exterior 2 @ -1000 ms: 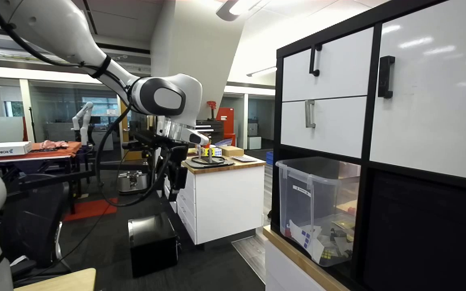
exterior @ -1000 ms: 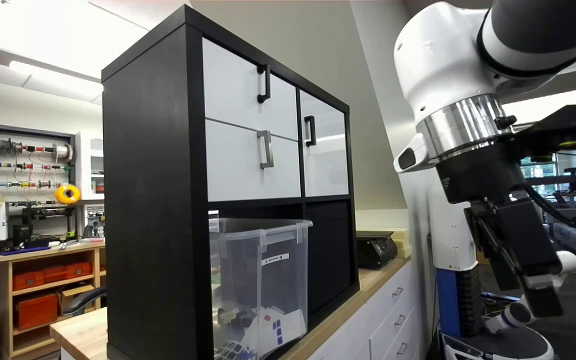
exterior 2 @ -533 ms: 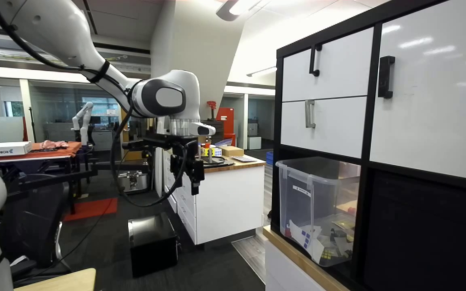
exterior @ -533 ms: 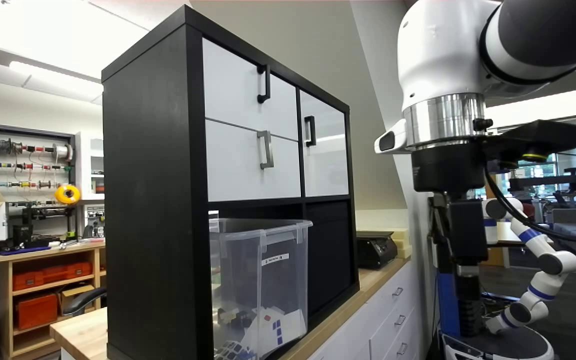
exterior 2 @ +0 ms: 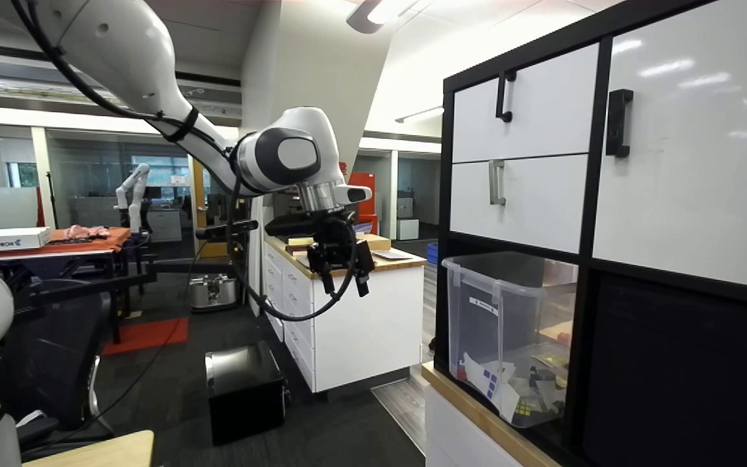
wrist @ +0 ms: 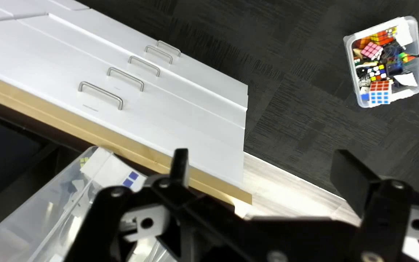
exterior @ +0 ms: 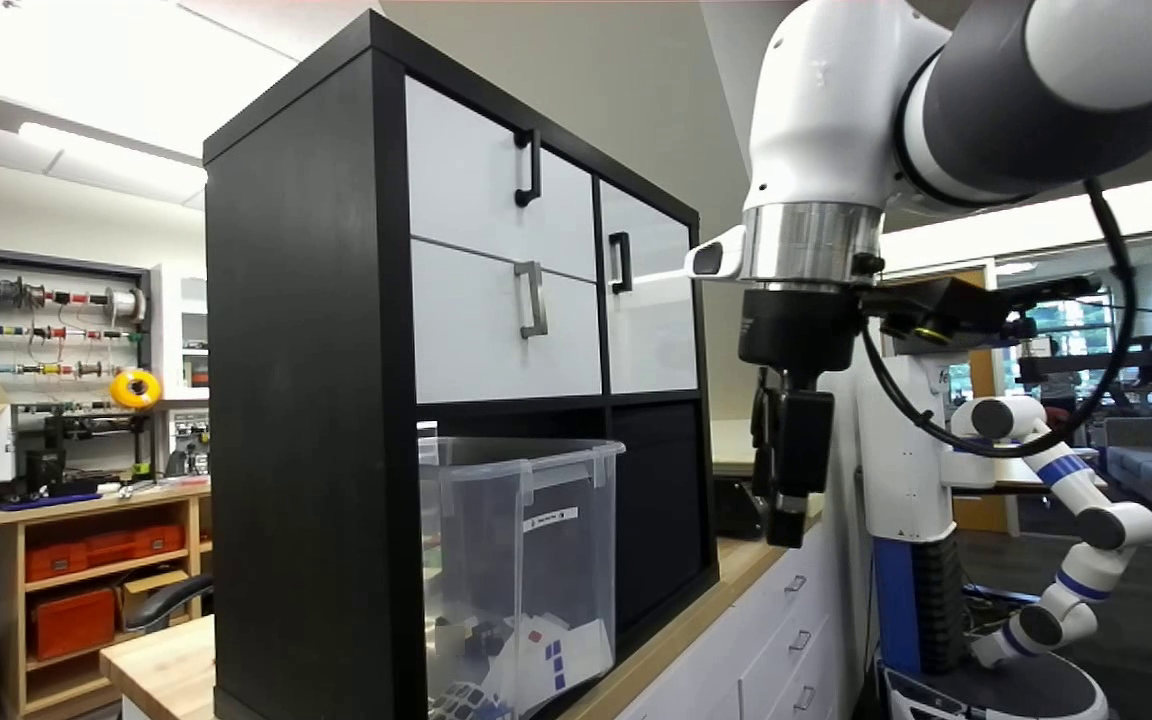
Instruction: Pull the transparent bin out
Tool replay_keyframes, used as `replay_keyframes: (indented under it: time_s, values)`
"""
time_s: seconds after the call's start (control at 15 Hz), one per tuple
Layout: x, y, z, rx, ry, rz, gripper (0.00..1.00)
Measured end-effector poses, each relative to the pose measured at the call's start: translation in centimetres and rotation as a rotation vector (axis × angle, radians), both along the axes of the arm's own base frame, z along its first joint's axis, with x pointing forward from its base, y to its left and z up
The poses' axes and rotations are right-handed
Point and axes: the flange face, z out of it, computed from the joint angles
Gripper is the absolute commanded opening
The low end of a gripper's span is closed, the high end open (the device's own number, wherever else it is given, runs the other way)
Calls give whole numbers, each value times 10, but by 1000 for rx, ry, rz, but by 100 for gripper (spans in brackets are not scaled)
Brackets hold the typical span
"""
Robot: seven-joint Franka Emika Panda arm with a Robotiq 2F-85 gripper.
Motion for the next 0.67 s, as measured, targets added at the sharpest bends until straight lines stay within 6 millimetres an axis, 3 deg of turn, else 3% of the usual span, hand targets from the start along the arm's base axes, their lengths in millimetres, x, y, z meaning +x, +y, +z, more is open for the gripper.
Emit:
replay_keyframes:
  time_s: [0.47,0.67]
  values:
    - [53,-11,9,-52,-61,74,100]
    - [60,-11,7,-54,-60,77,100]
